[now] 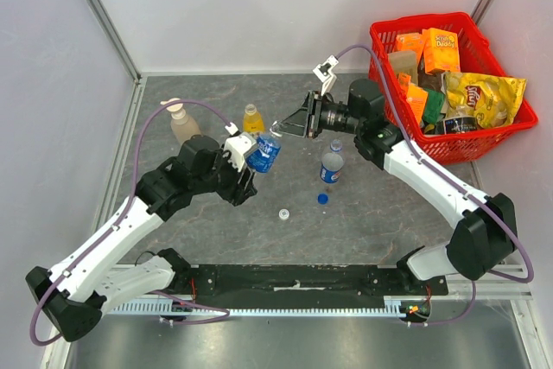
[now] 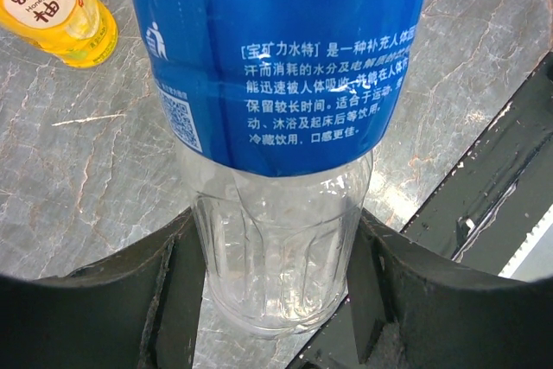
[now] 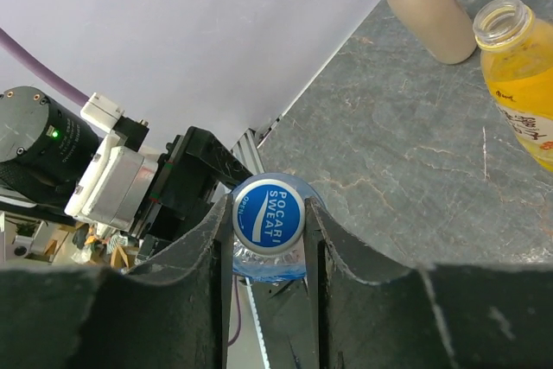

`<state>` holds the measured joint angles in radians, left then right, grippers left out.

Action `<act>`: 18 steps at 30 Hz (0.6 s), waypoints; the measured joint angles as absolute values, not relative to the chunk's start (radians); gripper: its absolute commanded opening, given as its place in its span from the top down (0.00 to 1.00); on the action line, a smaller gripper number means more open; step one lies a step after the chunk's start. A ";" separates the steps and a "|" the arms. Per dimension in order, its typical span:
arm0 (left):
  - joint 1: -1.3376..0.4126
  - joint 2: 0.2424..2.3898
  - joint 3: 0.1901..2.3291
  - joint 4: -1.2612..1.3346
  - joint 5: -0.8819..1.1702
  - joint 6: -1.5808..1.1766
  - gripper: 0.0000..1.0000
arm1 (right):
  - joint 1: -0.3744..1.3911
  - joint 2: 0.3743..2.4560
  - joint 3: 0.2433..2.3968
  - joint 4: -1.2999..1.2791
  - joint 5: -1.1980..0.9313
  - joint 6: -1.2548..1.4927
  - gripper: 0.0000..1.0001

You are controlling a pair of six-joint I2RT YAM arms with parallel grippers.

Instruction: Unscrew the bottle caps

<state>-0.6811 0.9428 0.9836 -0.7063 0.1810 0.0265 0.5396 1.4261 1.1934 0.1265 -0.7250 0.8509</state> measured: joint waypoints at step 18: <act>-0.680 0.906 0.984 -0.702 0.244 0.030 0.98 | 0.540 1.394 1.152 0.255 -0.792 0.859 0.99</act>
<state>-0.6800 0.9058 0.9836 -0.7025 0.2440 0.0299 0.5396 1.3937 1.1519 0.2554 -0.7921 0.8593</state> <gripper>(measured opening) 0.635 0.391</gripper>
